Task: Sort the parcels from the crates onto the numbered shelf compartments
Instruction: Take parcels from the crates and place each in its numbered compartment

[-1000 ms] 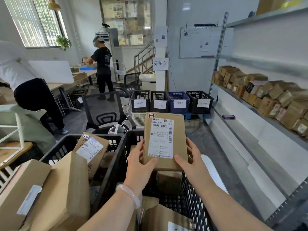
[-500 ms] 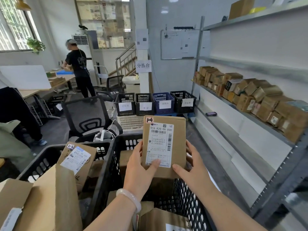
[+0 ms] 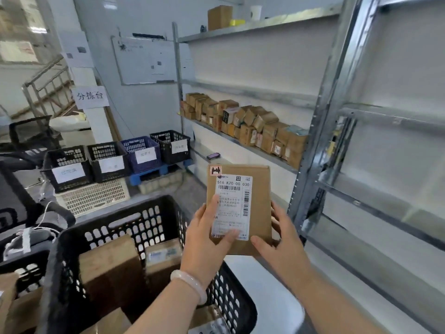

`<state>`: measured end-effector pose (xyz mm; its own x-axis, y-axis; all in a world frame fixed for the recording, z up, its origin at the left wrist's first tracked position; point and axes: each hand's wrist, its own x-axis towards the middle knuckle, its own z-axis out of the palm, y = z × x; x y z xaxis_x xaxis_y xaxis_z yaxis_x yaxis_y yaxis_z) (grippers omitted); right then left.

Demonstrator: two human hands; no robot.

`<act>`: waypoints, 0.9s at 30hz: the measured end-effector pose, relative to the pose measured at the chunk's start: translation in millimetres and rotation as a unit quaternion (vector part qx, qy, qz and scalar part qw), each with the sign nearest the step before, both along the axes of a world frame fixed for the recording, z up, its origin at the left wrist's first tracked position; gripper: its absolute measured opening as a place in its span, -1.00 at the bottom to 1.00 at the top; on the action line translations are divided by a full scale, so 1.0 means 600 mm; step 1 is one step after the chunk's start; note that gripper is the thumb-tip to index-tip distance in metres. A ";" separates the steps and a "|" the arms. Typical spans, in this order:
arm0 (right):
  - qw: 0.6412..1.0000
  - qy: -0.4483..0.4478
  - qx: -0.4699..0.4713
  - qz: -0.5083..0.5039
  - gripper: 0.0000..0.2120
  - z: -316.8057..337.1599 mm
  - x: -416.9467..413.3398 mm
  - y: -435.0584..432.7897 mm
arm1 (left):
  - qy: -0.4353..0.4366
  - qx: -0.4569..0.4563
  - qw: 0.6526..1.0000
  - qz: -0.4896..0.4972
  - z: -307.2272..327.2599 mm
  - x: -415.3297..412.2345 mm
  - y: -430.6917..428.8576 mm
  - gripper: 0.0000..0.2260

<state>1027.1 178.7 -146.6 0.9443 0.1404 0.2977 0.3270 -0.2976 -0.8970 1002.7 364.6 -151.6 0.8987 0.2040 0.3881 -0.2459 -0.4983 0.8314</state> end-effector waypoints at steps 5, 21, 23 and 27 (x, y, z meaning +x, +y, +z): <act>0.994 -0.025 -0.072 -0.081 -0.17 0.016 -0.046 -0.110 | -0.027 -0.034 0.996 -0.080 -0.003 0.001 -0.113 -0.26; 0.917 -0.014 -0.264 -0.300 -0.16 0.025 -0.278 -0.654 | -0.021 -0.049 0.960 -0.276 -0.007 -0.087 -0.693 -0.24; 0.900 -0.005 -0.285 -0.330 -0.15 0.021 -0.315 -0.725 | -0.009 -0.051 0.950 -0.307 -0.011 -0.108 -0.772 -0.25; 0.877 0.010 -0.294 -0.381 -0.17 0.019 -0.388 -0.837 | 0.008 -0.047 0.935 -0.351 -0.016 -0.153 -0.907 -0.25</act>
<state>794.3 -323.6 -135.2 0.8353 -0.4089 0.3676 -0.1809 -0.8358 -0.5184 911.1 -179.9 -161.1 0.8288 -0.4068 0.3841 -0.4732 -0.1433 0.8692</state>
